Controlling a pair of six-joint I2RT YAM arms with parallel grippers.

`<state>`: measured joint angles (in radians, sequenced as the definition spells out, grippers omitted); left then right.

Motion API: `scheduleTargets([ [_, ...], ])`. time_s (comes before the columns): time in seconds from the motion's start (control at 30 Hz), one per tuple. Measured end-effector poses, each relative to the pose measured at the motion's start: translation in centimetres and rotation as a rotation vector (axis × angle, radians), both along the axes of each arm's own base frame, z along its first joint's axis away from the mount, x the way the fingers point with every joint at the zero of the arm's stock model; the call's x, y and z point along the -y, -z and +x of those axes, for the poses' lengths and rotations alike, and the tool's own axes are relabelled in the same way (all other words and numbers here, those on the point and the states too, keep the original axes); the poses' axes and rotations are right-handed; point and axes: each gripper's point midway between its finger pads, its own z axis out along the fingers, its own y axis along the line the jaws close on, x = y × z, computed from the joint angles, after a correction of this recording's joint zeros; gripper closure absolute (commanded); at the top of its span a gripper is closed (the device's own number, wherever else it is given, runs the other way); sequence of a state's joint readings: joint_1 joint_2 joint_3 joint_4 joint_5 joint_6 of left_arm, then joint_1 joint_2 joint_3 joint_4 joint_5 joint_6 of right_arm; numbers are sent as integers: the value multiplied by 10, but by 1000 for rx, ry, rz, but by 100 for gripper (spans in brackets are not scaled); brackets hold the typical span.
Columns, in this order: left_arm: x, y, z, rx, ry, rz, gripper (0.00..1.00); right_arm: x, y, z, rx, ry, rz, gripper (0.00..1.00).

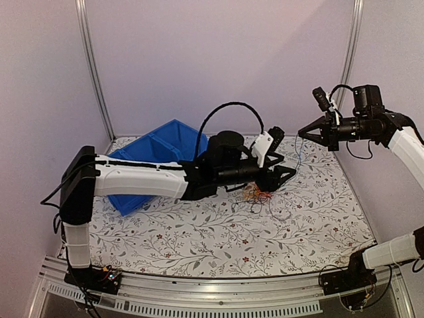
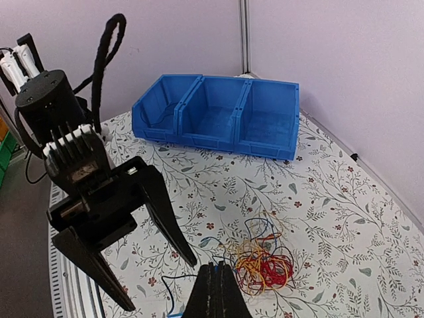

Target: Untangle the cables

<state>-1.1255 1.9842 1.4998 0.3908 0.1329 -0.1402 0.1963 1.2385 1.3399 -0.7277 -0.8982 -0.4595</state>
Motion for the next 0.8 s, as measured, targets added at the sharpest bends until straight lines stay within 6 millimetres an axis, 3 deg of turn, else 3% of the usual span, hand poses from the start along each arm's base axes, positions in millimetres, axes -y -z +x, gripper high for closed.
scheduleTargets([
  [0.13,19,25,7,5,-8,86,46,0,-1,1,-3,2,8,100],
  [0.27,21,59,9,-16,-12,187,56,-1,-1,1,-4,4,11,100],
  [0.33,19,69,9,-24,-16,222,69,-1,1,2,-7,6,11,100],
  [0.43,16,77,10,-33,-24,243,97,-1,5,3,-14,8,12,100],
  [0.47,14,82,9,-42,-27,249,100,-1,6,3,-16,8,12,99],
  [0.53,6,94,6,-48,-32,274,100,-1,7,3,-18,9,13,90],
  [0.67,-11,117,-2,-85,-36,308,100,0,17,4,-29,8,2,62],
  [0.73,-22,124,-7,-113,-42,314,100,2,32,6,-30,16,-27,49],
  [0.8,-34,126,-12,-142,-51,316,100,5,51,7,-47,27,-66,42],
])
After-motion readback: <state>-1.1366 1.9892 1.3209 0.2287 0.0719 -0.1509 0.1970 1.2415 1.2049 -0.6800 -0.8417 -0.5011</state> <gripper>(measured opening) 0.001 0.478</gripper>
